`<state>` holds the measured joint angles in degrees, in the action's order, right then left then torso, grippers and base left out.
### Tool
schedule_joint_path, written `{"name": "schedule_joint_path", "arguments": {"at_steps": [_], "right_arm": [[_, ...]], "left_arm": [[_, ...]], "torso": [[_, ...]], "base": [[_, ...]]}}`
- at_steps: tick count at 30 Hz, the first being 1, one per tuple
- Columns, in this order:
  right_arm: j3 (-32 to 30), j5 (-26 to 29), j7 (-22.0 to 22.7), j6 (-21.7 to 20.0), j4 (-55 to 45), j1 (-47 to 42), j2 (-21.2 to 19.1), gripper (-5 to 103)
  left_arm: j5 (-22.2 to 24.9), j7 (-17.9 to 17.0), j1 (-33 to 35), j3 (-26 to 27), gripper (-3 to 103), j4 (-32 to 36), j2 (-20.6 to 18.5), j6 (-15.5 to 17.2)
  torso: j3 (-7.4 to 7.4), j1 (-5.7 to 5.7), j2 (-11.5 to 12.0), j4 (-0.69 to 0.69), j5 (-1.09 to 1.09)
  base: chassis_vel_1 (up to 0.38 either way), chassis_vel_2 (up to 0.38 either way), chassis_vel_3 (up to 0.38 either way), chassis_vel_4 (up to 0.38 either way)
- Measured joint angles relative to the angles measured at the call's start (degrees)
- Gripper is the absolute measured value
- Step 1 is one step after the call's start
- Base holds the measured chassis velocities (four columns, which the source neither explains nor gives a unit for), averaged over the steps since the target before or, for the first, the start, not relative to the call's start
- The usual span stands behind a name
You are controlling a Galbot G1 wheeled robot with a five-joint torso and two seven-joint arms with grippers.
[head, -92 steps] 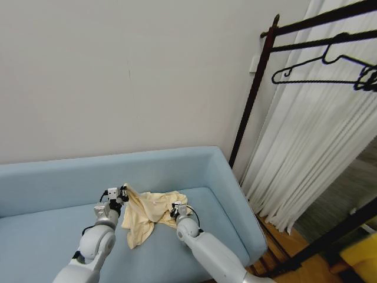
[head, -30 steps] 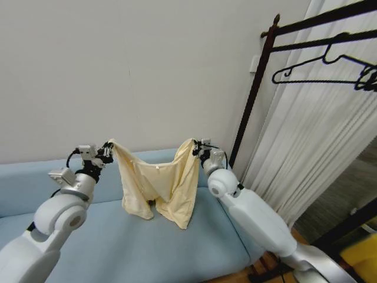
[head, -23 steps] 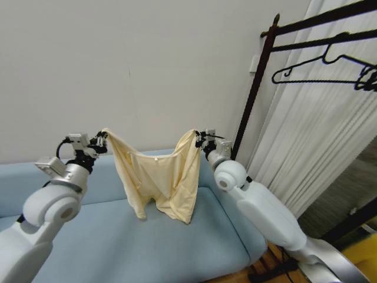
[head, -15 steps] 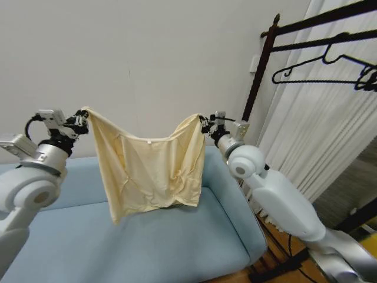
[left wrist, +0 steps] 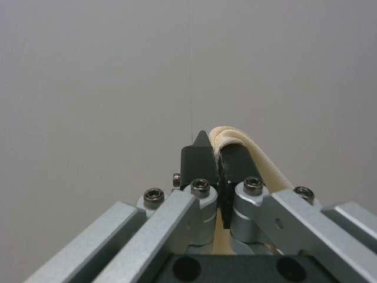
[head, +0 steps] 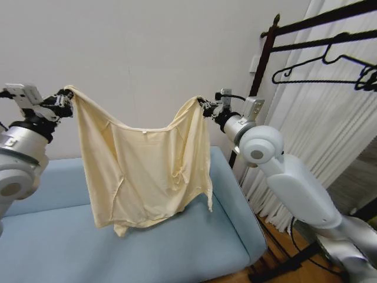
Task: Pick up the clothes from the sofa and hang them on the clothes hanger.
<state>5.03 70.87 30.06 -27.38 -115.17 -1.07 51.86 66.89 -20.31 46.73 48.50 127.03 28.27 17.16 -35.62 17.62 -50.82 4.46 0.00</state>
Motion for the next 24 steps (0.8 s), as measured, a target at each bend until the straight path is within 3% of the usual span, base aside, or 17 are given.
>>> {"name": "schedule_joint_path", "arguments": {"at_steps": [8, 13, 17, 21, 23, 24], "right_arm": [[0.5, 0.5, 0.0, -0.3, 0.1, -0.7, -0.1, 1], [0.3, 0.5, -0.2, -0.4, -0.4, -2.4, -0.6, -2], [-0.4, 0.5, -0.4, -1.5, -1.2, -3.7, -1.3, 6], [-1.1, 0.5, -0.4, -2.1, -1.7, -4.7, -2.0, 27], [-1.2, 0.5, -0.4, -2.1, -1.8, -4.8, -2.0, 27], [-1.2, 0.5, -0.4, -2.2, -1.9, -4.8, -2.1, 33]], "left_arm": [[0.6, 0.2, -1.7, -1.5, 1, -0.9, -1.3, 0.3], [2.2, 0.3, -6.6, -4.9, 1, -3.2, -3.2, 0.5], [3.6, 0.5, -8.7, -5.8, 1, -4.2, -4.5, 1.0], [4.5, 0.9, -9.0, -5.9, 1, -4.4, -5.6, 1.2], [4.7, 1.0, -9.1, -6.0, 1, -4.4, -5.8, 1.2], [4.9, 1.0, -9.3, -6.2, 1, -4.5, -6.0, 1.2]], "torso": [[0.0, 0.0, 0.0, -0.01, -0.01], [-0.01, 0.0, 0.0, 0.01, 0.0], [0.0, 0.0, 0.0, 0.0, 0.0], [0.0, 0.0, 0.0, 0.0, 0.0], [0.0, 0.0, 0.0, 0.0, 0.0], [-0.01, 0.0, 0.0, 0.0, 0.0]], "base": [[0.0, 0.0, 0.0, 0.0], [0.0, 0.0, 0.0, 0.0], [0.0, 0.0, 0.0, 0.0], [0.0, 0.0, 0.0, 0.0], [0.0, 0.0, 0.0, 0.0], [0.0, 0.0, 0.0, 0.0]]}}
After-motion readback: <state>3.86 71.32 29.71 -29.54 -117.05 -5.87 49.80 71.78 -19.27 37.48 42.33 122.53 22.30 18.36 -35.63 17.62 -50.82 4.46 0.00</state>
